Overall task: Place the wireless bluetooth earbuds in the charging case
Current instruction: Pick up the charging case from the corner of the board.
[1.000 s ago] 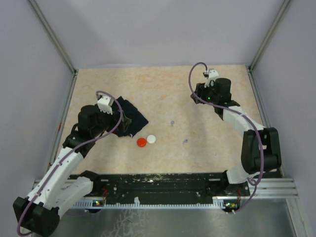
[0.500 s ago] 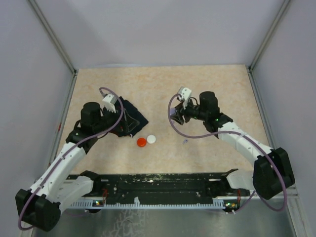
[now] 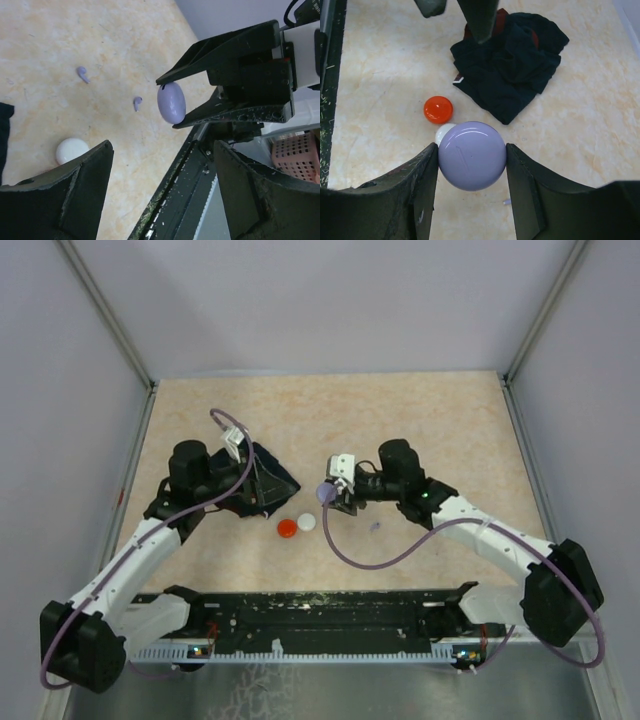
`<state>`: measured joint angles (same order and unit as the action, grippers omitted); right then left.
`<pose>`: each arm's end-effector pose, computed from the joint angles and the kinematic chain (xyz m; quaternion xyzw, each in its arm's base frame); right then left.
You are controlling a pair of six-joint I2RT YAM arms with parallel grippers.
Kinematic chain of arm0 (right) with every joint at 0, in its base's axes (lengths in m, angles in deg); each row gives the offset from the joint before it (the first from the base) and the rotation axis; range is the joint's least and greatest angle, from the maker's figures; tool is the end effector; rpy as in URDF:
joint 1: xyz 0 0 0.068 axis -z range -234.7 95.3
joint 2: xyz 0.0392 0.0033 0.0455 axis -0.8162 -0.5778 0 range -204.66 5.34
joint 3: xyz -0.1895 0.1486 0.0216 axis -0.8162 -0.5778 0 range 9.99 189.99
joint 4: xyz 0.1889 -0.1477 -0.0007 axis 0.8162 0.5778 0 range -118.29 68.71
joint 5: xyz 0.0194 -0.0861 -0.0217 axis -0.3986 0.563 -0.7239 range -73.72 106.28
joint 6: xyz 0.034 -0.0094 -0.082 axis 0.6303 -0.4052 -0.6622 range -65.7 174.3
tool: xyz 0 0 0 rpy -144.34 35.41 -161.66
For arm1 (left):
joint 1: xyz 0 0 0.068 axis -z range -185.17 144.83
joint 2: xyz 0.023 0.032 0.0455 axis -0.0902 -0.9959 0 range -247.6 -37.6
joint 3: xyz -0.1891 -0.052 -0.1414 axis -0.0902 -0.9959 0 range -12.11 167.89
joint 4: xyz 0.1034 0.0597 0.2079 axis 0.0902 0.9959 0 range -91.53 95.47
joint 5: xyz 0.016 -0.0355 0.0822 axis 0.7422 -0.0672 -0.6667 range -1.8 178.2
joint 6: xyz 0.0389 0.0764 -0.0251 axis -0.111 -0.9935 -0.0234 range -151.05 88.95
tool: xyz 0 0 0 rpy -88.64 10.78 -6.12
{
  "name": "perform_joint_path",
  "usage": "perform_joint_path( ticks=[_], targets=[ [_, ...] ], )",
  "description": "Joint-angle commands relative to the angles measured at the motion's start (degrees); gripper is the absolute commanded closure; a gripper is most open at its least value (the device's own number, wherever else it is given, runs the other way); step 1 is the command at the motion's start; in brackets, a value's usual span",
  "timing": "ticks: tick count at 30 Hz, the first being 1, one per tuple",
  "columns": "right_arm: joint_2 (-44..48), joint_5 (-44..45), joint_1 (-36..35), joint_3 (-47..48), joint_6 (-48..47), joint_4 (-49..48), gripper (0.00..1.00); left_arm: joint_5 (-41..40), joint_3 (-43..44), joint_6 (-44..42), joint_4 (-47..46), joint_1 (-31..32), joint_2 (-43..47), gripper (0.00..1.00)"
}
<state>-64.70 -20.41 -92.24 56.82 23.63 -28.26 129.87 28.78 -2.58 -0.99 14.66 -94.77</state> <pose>0.2048 0.2173 0.2448 -0.5878 0.5592 0.2936 0.5056 0.2189 -0.1353 0.2652 0.1549 0.7643 -0.4885 0.3915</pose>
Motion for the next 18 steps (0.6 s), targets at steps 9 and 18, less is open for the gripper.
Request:
perform_joint_path(
  ticks=[9, 18],
  targets=[
    [0.64, -1.23, -7.5, 7.5, -11.84, 1.72, 0.63, 12.16, -5.43, 11.5, -15.62, 1.13, -3.35, 0.28],
    [-1.12, -1.26, -10.13, 9.38, -14.77, 3.52, 0.63, 14.07, -5.49, 12.25, -17.59, 3.2, -4.89, 0.35]
  ],
)
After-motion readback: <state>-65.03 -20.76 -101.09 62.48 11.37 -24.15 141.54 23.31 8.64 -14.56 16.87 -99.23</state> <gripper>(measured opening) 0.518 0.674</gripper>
